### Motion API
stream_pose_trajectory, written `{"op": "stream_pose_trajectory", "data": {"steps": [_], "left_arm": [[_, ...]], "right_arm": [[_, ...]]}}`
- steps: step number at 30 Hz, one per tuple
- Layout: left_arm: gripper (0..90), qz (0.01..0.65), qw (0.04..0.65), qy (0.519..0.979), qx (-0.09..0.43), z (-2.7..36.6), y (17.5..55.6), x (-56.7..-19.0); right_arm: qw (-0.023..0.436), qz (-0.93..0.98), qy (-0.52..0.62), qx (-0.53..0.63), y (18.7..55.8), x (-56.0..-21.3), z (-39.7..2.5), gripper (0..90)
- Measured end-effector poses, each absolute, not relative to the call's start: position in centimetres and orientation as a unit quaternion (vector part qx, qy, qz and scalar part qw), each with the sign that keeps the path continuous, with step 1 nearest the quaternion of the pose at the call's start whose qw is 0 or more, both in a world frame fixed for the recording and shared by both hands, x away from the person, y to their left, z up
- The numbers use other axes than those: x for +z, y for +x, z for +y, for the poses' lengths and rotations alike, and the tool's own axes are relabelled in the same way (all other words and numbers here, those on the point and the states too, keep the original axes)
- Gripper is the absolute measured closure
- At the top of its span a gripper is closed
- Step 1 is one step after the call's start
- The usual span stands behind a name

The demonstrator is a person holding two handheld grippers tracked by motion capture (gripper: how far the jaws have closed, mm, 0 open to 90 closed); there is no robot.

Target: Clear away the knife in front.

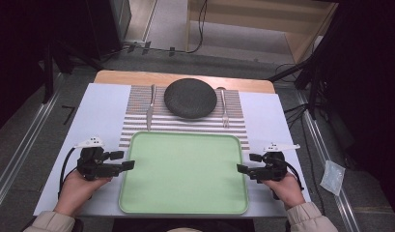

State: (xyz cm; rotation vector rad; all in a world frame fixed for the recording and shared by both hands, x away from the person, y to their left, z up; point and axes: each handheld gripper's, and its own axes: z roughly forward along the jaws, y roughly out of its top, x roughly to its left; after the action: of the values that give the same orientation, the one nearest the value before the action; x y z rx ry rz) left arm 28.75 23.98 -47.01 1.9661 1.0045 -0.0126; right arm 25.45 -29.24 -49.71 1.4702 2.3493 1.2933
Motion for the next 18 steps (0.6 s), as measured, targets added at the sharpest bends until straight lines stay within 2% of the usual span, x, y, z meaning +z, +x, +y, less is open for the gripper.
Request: {"op": "stream_pose_trajectory", "data": {"steps": [18], "left_arm": [[28.4, 0.408, 0.445, 0.797, -0.010, 23.84, 28.80, -47.04]], "right_arm": [[0.041, 0.767, 0.480, 0.424, 25.49, -49.78, -29.17, 15.4]]}}
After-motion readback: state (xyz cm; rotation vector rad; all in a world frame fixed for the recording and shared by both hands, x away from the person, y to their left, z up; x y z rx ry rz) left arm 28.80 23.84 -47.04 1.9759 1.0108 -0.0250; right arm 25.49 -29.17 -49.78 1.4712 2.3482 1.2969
